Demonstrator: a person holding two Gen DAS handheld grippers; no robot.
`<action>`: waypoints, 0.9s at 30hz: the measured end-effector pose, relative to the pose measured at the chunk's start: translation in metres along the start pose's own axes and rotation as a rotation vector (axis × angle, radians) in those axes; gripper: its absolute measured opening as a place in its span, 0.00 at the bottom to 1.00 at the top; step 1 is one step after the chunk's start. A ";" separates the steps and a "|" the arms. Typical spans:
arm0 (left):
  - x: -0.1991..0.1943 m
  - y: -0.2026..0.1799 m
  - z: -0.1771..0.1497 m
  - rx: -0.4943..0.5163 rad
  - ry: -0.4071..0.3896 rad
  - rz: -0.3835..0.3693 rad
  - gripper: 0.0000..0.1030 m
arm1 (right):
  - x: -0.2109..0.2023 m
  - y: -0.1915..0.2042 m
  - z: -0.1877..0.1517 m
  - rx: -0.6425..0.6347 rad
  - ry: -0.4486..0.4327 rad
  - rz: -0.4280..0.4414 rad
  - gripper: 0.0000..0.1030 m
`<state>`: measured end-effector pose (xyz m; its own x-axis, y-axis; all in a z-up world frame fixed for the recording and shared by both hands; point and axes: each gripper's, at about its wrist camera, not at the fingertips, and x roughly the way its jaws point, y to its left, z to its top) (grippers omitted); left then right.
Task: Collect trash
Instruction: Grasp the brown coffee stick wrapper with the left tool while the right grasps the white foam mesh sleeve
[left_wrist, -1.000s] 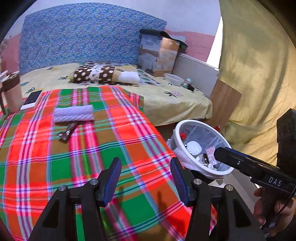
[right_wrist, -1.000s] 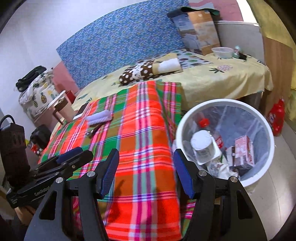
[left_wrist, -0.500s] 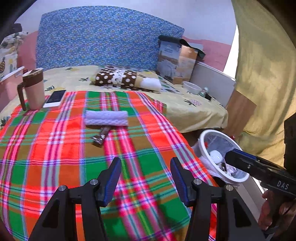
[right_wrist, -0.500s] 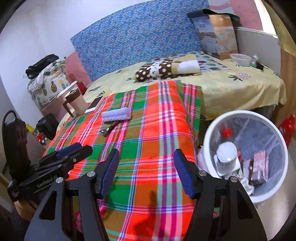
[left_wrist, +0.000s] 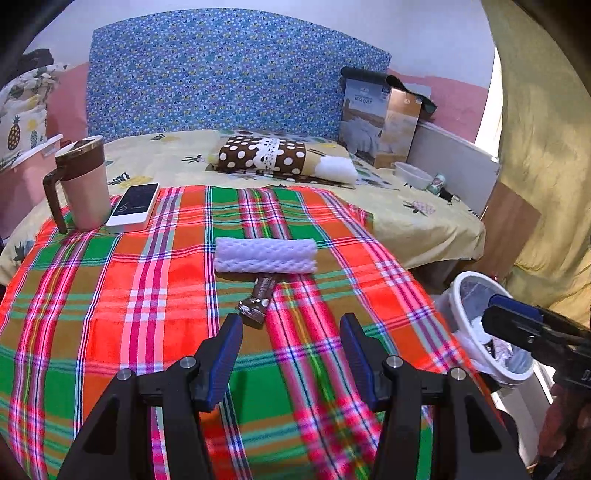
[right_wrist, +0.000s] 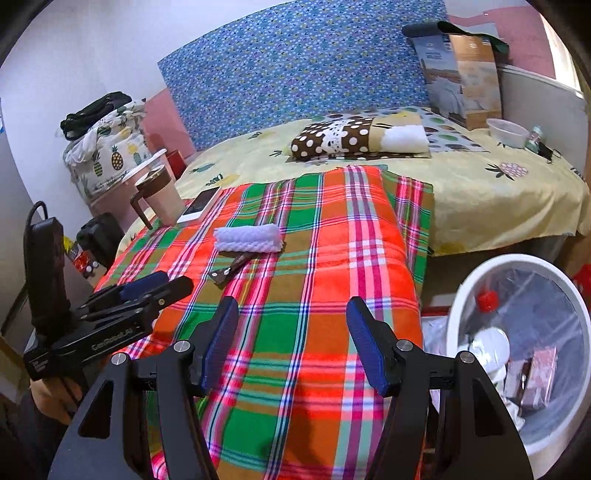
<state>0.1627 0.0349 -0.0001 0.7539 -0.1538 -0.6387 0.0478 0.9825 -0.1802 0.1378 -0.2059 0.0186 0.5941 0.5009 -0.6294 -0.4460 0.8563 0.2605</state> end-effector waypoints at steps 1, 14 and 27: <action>0.006 0.002 0.002 0.003 0.006 0.003 0.53 | 0.003 0.000 0.002 -0.002 0.004 0.001 0.61; 0.084 0.016 0.016 0.028 0.130 0.061 0.50 | 0.031 -0.011 0.019 0.012 0.026 0.007 0.61; 0.075 0.026 -0.003 0.025 0.181 0.062 0.26 | 0.053 -0.002 0.024 -0.022 0.071 0.046 0.61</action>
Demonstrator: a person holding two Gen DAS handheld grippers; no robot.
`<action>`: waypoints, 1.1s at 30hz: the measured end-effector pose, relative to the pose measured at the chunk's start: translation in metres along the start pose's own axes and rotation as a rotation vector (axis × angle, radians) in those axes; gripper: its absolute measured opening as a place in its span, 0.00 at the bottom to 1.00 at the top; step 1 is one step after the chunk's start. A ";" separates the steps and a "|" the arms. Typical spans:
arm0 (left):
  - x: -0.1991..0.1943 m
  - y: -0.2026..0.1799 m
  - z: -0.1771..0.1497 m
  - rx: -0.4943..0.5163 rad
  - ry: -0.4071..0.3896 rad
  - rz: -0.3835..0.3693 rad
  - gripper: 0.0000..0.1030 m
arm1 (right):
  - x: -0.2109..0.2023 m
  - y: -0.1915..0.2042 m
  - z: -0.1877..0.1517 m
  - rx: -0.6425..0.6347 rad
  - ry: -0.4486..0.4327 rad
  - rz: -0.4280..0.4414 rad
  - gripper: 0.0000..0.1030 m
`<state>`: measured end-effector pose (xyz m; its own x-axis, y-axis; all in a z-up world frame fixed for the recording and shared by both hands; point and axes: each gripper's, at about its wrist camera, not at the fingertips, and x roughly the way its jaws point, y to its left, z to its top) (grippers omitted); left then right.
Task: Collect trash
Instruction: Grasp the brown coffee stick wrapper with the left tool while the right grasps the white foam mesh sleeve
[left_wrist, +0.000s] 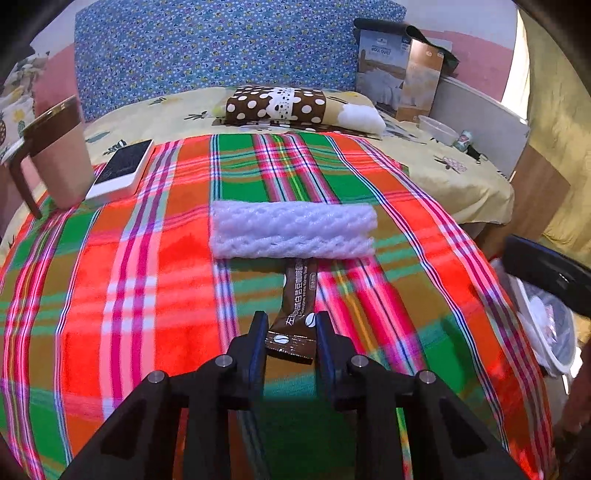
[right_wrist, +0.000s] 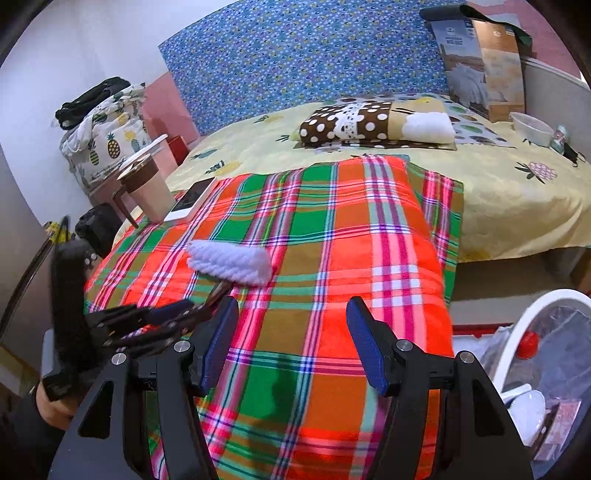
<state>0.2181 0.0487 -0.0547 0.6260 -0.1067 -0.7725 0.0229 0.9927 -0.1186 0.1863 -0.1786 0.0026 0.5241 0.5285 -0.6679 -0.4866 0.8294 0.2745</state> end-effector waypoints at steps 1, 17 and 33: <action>-0.007 0.002 -0.006 -0.001 -0.002 -0.018 0.26 | 0.002 0.002 -0.001 -0.003 0.006 0.007 0.61; -0.068 0.038 -0.075 -0.084 0.009 0.000 0.26 | 0.030 0.060 -0.007 -0.089 0.099 0.143 0.61; -0.079 0.051 -0.091 -0.115 -0.008 -0.038 0.26 | 0.067 0.099 -0.012 -0.063 0.195 0.206 0.47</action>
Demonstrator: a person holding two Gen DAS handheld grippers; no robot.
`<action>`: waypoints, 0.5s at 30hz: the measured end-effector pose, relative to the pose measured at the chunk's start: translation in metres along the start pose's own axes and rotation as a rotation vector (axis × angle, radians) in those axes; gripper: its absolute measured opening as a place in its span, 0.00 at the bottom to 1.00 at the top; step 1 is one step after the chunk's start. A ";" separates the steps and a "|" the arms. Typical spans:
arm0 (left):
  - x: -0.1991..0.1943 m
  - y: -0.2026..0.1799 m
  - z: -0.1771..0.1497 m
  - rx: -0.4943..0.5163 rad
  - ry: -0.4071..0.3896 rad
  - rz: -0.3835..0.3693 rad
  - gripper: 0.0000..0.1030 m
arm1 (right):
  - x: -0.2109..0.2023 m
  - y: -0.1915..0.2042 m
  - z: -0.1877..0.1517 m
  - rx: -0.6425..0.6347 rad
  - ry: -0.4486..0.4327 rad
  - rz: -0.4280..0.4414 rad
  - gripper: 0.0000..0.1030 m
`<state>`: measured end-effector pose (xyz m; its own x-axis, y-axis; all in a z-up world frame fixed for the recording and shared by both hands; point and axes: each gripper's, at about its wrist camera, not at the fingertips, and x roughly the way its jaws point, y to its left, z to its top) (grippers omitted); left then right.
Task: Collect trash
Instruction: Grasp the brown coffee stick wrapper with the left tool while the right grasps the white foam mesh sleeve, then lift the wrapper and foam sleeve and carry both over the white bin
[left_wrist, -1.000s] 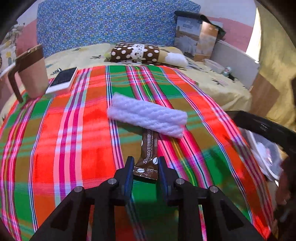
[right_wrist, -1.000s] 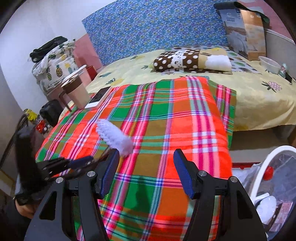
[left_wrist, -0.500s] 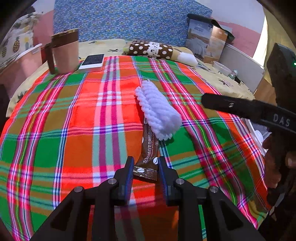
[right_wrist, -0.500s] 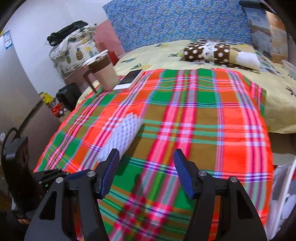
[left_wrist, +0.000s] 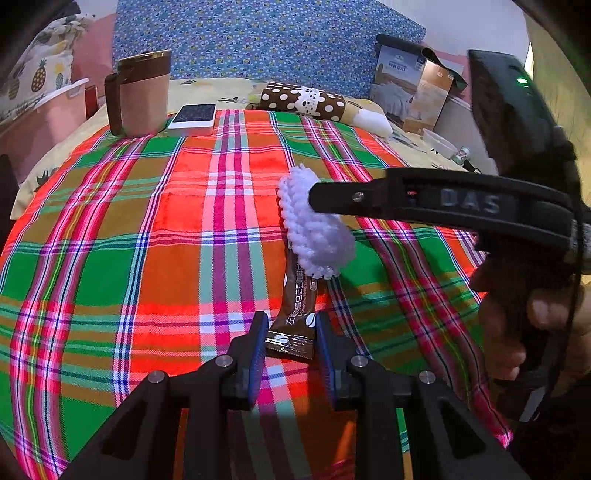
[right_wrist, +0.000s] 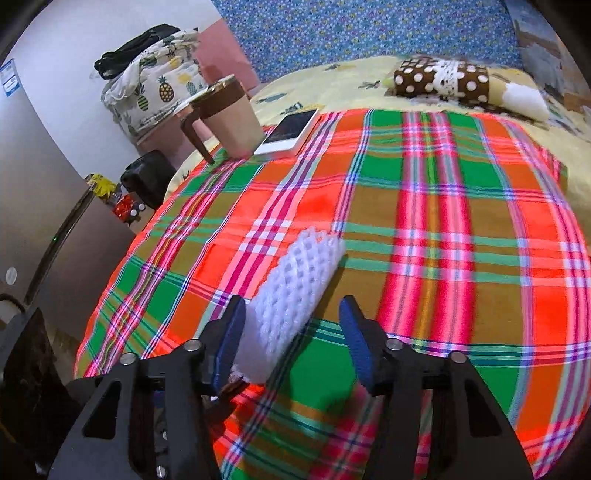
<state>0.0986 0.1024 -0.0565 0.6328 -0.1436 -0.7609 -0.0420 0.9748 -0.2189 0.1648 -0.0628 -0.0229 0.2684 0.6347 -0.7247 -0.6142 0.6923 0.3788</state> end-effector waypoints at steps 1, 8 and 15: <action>-0.001 0.000 -0.001 -0.001 -0.001 -0.002 0.26 | 0.003 0.001 0.000 0.004 0.010 0.011 0.46; -0.001 0.001 -0.001 0.001 -0.004 -0.002 0.26 | -0.001 0.005 -0.001 -0.020 0.014 -0.005 0.15; -0.003 0.000 -0.002 -0.009 -0.008 0.012 0.26 | -0.014 -0.006 0.000 -0.015 -0.010 -0.033 0.13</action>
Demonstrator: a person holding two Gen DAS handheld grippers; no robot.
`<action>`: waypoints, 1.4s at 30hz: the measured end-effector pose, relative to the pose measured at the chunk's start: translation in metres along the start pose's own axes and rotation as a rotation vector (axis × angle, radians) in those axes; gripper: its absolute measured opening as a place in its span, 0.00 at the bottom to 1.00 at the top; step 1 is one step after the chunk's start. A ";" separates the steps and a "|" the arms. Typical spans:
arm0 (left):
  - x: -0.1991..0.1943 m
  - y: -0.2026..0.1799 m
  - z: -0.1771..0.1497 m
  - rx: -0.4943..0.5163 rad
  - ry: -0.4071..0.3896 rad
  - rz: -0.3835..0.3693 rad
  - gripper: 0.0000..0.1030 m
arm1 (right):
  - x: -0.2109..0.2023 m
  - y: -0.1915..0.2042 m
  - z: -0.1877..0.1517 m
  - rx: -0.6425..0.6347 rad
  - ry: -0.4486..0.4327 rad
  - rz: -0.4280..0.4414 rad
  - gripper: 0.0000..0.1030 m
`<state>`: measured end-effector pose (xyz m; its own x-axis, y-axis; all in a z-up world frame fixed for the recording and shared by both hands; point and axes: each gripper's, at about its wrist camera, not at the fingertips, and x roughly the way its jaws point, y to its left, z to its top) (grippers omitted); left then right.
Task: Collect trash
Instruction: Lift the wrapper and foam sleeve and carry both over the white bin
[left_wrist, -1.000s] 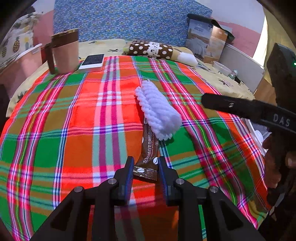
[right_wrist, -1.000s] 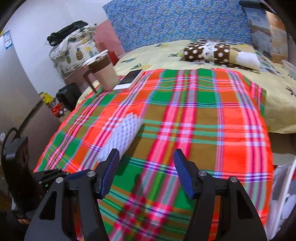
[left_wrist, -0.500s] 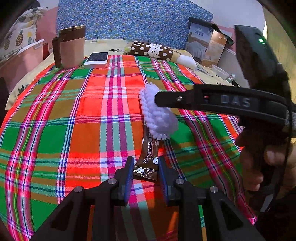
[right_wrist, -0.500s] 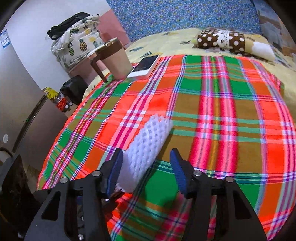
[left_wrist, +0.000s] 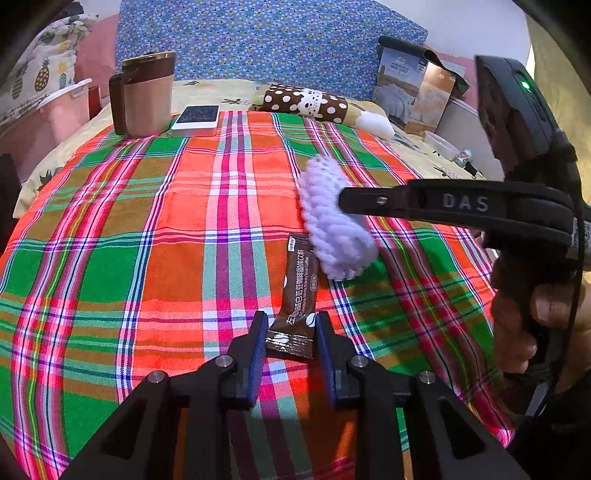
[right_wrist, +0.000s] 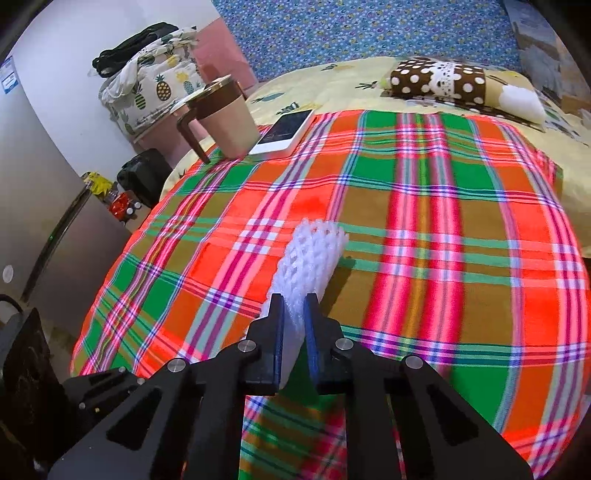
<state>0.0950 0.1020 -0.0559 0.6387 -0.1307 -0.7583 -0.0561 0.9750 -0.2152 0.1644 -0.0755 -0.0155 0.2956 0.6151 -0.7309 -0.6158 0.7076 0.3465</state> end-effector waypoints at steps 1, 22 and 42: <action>-0.001 0.001 0.000 -0.003 -0.001 0.003 0.26 | -0.001 -0.001 0.001 0.002 -0.004 -0.003 0.13; -0.001 -0.039 0.001 0.022 -0.006 -0.054 0.26 | -0.058 -0.038 -0.044 0.052 -0.025 -0.114 0.13; 0.020 -0.063 0.003 0.097 0.039 -0.008 0.27 | -0.055 -0.064 -0.070 0.226 -0.017 -0.150 0.35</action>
<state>0.1131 0.0390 -0.0557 0.6084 -0.1433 -0.7806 0.0248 0.9865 -0.1618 0.1362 -0.1787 -0.0382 0.3847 0.5018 -0.7748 -0.3859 0.8499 0.3588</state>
